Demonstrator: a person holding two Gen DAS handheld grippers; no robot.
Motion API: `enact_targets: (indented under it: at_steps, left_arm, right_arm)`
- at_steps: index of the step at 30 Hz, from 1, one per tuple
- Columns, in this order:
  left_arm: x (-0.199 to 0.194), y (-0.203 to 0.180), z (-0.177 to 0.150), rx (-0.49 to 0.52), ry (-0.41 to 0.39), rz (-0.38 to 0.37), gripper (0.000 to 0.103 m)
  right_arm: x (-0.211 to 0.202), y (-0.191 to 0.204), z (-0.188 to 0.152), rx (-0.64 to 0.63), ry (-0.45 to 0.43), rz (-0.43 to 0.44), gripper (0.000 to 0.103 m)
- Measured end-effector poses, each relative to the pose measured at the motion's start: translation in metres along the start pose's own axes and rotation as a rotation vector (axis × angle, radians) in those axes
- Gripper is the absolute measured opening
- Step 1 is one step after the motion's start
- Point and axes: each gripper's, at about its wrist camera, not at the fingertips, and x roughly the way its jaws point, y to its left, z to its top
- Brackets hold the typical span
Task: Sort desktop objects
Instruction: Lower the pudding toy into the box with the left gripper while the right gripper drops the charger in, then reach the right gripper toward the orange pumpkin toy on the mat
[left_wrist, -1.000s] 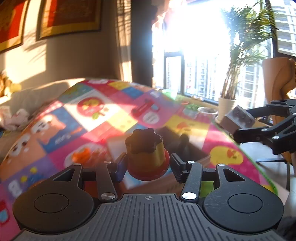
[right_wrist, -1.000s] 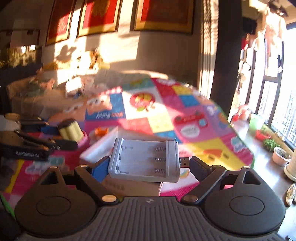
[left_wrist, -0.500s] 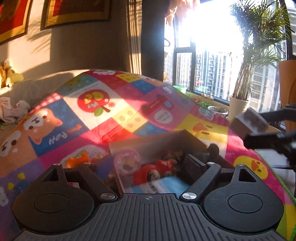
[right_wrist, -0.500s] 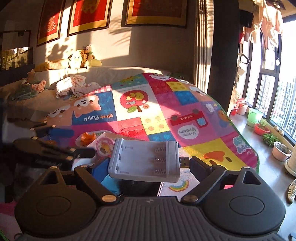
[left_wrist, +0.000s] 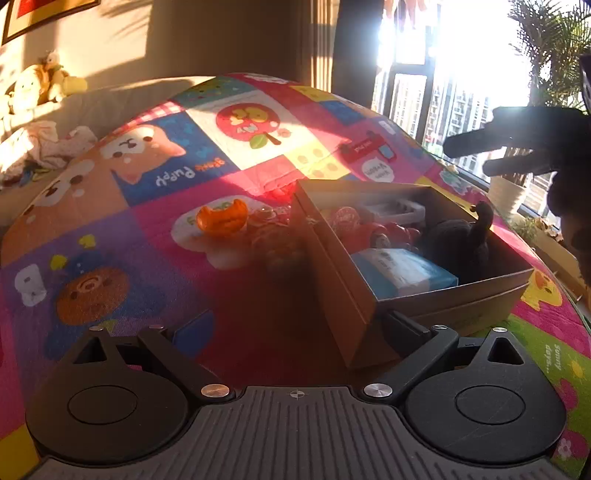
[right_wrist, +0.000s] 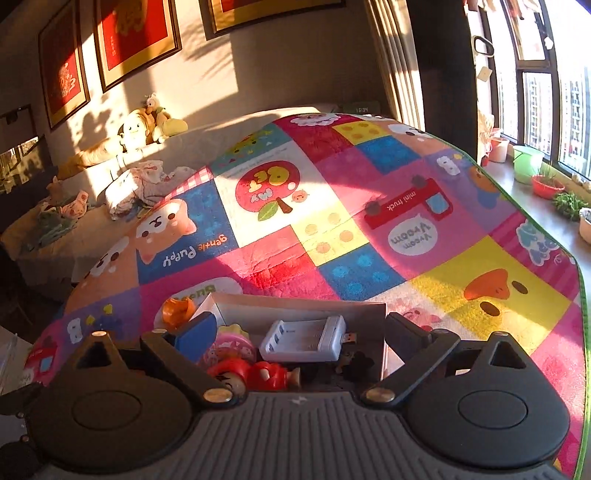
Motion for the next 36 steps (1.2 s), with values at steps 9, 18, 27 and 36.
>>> enact_targets:
  at_steps: [9,18,27,36]
  left_arm:
    - [0.014,0.017,0.006,-0.090,-0.002,-0.011,0.101]
    - [0.006,0.027,0.014,-0.099,-0.043,0.036,0.101]
    - [0.046,0.041,0.023,-0.080,0.015,0.093,0.101]
    - [0.097,0.031,0.045,-0.057,0.066,-0.024,0.082]
  right_arm:
    - [-0.054,0.048,-0.092,-0.399,0.019,0.047,0.102]
    - [-0.010,0.057,-0.104,-0.422,0.077,-0.088,0.103]
    - [0.003,0.028,-0.084,-0.308,0.083,-0.149,0.098]
    - [-0.047,-0.006,-0.071,-0.235,0.002,-0.183,0.101]
